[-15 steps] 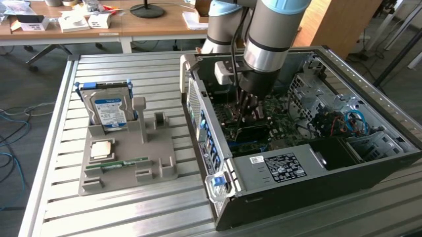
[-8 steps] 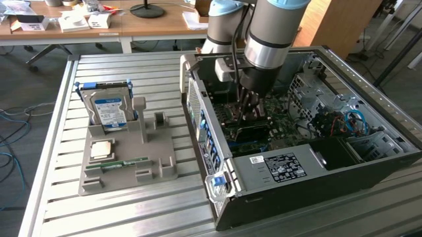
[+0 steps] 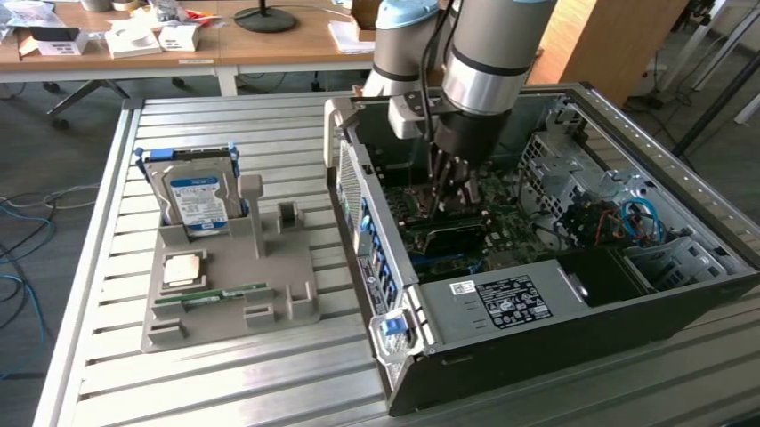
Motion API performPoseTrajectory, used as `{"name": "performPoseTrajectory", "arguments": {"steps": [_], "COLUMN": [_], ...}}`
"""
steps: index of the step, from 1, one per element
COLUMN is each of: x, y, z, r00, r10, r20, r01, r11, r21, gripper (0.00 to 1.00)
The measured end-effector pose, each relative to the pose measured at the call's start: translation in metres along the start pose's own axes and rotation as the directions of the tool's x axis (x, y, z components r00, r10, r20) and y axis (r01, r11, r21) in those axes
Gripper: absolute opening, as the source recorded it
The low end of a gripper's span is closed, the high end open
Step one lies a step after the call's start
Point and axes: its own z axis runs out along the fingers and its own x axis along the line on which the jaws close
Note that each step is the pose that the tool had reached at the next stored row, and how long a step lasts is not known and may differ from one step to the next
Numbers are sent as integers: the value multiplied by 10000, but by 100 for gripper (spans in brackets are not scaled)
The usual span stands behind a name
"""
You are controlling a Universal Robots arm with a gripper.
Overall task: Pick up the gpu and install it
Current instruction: 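Press down on the gpu until it lock into place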
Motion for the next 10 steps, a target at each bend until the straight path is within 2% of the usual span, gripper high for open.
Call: {"name": "performPoseTrajectory", "arguments": {"steps": [10], "x": [-2], "y": [1], "z": [-134], "r00": [10000], "r10": [0], "r20": [0], "r01": [0], "r11": [10000], "r21": [0], "gripper": [11]}}
